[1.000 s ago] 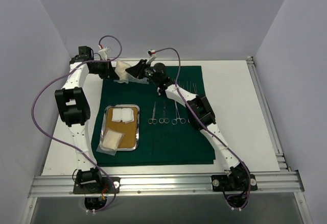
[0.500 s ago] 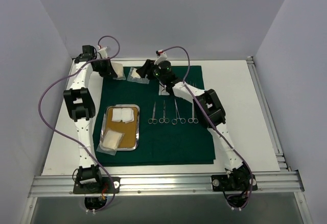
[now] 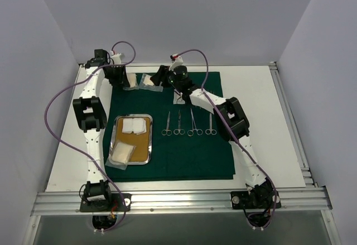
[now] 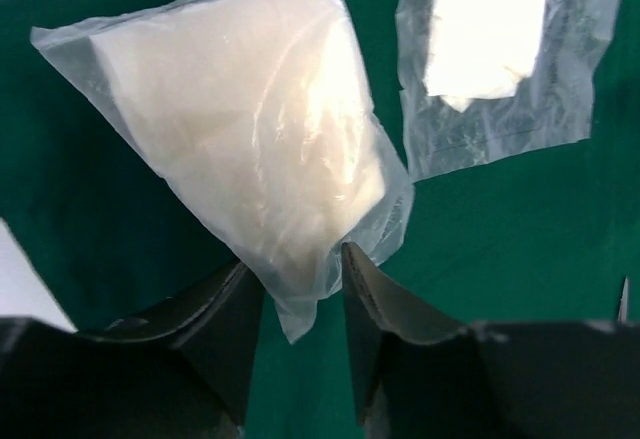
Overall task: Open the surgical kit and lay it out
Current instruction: Place the medical item in the surgical kit.
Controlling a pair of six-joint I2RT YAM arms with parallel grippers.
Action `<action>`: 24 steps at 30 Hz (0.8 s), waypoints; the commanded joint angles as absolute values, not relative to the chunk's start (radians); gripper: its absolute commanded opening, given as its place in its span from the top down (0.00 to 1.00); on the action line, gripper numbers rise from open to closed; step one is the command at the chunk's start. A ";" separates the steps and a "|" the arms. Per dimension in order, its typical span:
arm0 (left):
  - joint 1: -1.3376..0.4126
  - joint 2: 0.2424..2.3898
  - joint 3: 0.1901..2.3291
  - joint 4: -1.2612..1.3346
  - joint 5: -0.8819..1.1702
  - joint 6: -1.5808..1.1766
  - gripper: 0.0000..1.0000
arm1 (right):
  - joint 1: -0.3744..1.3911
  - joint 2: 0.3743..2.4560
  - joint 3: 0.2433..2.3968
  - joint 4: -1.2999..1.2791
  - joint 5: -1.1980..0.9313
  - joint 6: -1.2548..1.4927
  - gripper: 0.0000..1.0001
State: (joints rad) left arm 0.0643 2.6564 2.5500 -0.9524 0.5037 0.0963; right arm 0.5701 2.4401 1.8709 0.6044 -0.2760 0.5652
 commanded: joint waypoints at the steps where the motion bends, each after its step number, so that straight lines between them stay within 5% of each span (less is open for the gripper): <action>1: 0.066 2.645 2.596 -0.970 0.430 0.121 0.52 | 0.575 2.347 1.881 0.548 -0.221 0.519 0.44; 7: 0.066 2.609 2.585 -0.947 0.364 0.124 0.37 | 0.575 2.318 1.855 0.534 -0.219 0.508 0.44; 24: 0.051 2.577 2.560 -0.876 0.221 0.138 0.36 | 0.660 2.214 1.793 0.413 -0.190 0.393 0.45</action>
State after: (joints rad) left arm 0.0593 2.6419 2.5492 -0.9150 0.2497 0.1200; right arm 0.6529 2.3020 1.8061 0.4217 -0.1982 0.4244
